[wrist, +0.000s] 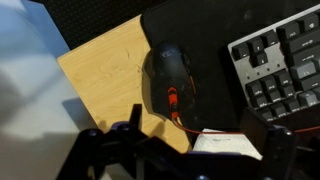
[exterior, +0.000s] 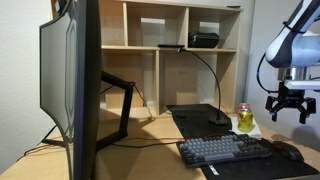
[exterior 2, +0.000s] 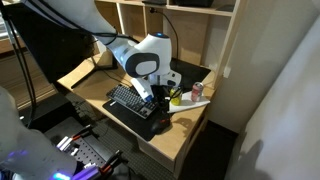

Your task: Move the mouse to the left

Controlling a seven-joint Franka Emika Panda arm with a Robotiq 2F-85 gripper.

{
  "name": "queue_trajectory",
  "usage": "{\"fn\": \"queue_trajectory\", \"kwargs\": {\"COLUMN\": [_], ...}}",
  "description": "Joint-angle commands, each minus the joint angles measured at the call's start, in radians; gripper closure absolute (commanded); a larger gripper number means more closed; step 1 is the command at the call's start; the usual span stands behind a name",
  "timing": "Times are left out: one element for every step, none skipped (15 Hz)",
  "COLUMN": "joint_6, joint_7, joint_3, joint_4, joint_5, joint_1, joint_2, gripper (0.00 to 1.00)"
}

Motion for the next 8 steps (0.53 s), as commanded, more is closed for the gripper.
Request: {"fn": "queue_trajectory", "kwargs": {"joint_6": [-0.005,-0.007,-0.008,0.036,0.06,0.092,0.122,0.159], "joint_7": [0.001,0.001,0.009,0.038,0.012,0.012,0.002,0.006], "joint_3": [0.007,0.007,0.007,0.005,0.007,0.006,0.005,0.001], "joint_4": [0.005,0.007,0.021,0.034,0.037,0.036,0.037,0.041], "joint_5": [0.002,0.003,-0.014,-0.037,-0.028,-0.032,-0.034,-0.042], "joint_1": [-0.007,-0.007,-0.006,-0.004,-0.006,-0.007,-0.009,-0.009], "joint_2": [-0.002,-0.004,0.031,0.082,0.112,0.134,0.161,0.193], "gripper": [0.0,0.0,0.0,0.0,0.0,0.0,0.0,0.0]}}
